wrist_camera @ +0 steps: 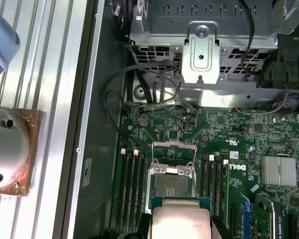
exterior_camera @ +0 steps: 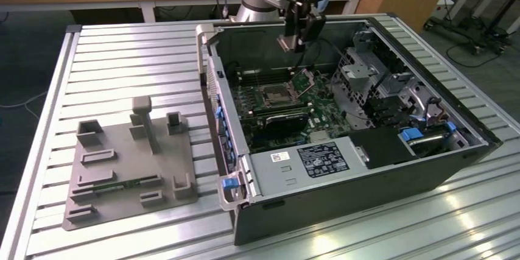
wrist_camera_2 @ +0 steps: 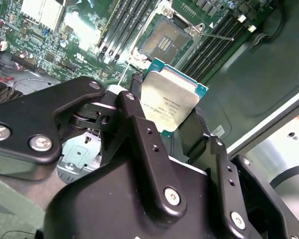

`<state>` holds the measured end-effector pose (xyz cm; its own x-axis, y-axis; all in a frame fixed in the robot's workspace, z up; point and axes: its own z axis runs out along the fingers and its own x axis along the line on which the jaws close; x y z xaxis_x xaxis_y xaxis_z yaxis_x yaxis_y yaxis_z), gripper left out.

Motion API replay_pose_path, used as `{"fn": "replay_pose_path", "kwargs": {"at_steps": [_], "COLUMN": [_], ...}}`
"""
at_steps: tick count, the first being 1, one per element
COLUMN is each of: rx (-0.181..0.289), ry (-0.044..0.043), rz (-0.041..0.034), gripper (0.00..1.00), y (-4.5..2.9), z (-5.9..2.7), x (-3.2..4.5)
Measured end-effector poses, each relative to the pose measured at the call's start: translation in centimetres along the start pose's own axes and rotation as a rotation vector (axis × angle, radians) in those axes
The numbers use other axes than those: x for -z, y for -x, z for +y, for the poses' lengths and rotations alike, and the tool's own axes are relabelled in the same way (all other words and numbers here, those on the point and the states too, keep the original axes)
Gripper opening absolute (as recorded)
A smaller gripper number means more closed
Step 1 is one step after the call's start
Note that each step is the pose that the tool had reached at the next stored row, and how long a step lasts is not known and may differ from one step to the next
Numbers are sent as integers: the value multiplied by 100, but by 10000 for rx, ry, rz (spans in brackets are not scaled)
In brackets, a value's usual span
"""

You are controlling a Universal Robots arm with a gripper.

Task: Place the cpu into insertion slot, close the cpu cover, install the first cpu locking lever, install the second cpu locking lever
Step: 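Place the cpu into insertion slot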

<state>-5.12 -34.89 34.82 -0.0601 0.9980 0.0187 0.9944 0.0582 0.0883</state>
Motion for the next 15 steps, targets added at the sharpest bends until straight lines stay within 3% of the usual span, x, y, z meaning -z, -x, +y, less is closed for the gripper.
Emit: {"fn": "replay_pose_path", "kwargs": {"at_steps": [15], "rx": [-31], "ry": [1], "rz": [-3], "gripper": [54], "y": [0], "z": [-11], "x": [-33]}}
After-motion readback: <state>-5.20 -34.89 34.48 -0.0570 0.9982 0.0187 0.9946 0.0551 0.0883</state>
